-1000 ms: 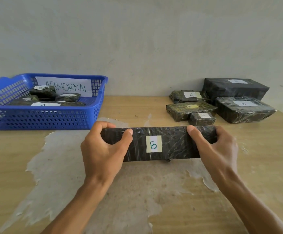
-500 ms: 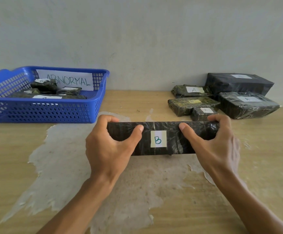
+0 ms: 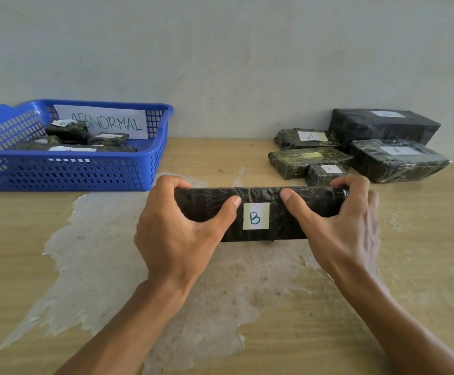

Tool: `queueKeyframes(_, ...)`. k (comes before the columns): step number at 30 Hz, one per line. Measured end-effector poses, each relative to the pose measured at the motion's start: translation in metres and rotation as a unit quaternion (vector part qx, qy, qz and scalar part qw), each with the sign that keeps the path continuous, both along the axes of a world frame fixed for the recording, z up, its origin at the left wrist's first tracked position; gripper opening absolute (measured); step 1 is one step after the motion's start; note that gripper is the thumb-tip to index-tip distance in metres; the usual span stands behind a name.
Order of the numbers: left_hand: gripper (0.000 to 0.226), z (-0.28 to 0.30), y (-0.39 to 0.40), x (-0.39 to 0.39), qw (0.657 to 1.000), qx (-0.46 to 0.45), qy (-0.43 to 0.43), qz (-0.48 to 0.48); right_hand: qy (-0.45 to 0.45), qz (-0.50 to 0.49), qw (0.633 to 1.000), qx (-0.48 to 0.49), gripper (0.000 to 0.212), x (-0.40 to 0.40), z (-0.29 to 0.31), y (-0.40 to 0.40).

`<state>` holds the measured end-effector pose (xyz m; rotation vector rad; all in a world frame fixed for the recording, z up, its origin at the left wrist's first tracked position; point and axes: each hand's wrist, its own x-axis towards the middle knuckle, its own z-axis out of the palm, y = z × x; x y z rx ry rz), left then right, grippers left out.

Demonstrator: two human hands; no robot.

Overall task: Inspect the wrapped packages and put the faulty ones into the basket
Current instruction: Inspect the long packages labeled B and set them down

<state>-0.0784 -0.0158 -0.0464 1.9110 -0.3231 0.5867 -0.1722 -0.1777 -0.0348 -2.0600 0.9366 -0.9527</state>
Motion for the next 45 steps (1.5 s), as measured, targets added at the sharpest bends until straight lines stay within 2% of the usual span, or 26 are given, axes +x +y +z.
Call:
queueKeyframes(14, 0.065, 0.000, -0.001, -0.004, 1.000, 0.005, -0.004, 0.002, 0.028, -0.002, 1.000, -0.004, 0.084, 0.003, -0.005, -0.001)
queueKeyframes(19, 0.066, 0.001, 0.001, -0.005, 0.999, 0.018, 0.002, -0.048, 0.038, -0.023, 0.999, -0.007, 0.088, 0.005, -0.005, -0.003)
queueKeyframes(23, 0.079, 0.005, 0.006, 0.004, 0.985, 0.085, 0.058, -0.137, 0.048, -0.037, 0.998, -0.012, 0.090, 0.004, -0.004, -0.009)
queueKeyframes(26, 0.082, 0.009, 0.012, 0.013, 0.976, 0.119, 0.063, -0.170, 0.056, -0.012, 0.998, -0.010, 0.087, 0.002, -0.003, -0.013)
queueKeyframes(29, 0.082, 0.013, 0.019, 0.023, 0.979, 0.090, 0.061, -0.171, 0.048, 0.045, 0.998, -0.020, 0.085, 0.000, -0.002, -0.015)
queueKeyframes(33, 0.099, 0.017, 0.026, 0.034, 0.990, 0.016, 0.063, -0.121, 0.050, 0.093, 0.993, -0.048, 0.104, -0.001, -0.002, -0.013)
queueKeyframes(39, 0.100, 0.008, 0.021, 0.028, 0.991, -0.051, 0.082, -0.096, 0.059, 0.067, 0.994, -0.061, 0.111, 0.000, -0.003, -0.014)
queueKeyframes(42, 0.107, 0.004, 0.018, 0.025, 0.989, -0.036, 0.092, -0.106, 0.074, 0.057, 0.994, -0.049, 0.116, -0.001, -0.003, -0.014)
queueKeyframes(45, 0.135, 0.004, 0.016, 0.020, 0.984, 0.033, 0.109, -0.136, 0.079, 0.054, 0.994, -0.048, 0.120, -0.001, -0.003, -0.013)
